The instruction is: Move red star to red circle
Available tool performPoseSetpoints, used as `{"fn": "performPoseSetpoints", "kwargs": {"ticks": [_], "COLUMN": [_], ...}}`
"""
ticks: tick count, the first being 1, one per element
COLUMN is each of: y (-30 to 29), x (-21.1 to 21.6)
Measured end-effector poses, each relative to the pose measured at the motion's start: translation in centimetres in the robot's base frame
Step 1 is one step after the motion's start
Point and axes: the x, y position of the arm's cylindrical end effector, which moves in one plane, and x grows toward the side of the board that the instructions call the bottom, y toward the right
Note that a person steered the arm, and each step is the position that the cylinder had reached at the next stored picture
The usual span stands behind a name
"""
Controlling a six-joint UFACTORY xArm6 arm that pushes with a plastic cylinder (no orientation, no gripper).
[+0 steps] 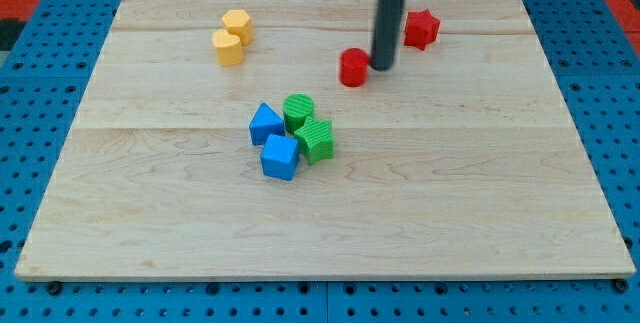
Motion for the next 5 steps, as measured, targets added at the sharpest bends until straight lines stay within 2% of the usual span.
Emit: {"fn": "performPoseSetpoints", "kwargs": {"ticks": [1,2,3,4,5], "y": [-5.8,2.2,6.6,8.1,16.8], "x": [-2.1,-4.0,0.5,2.7,-0.4]}}
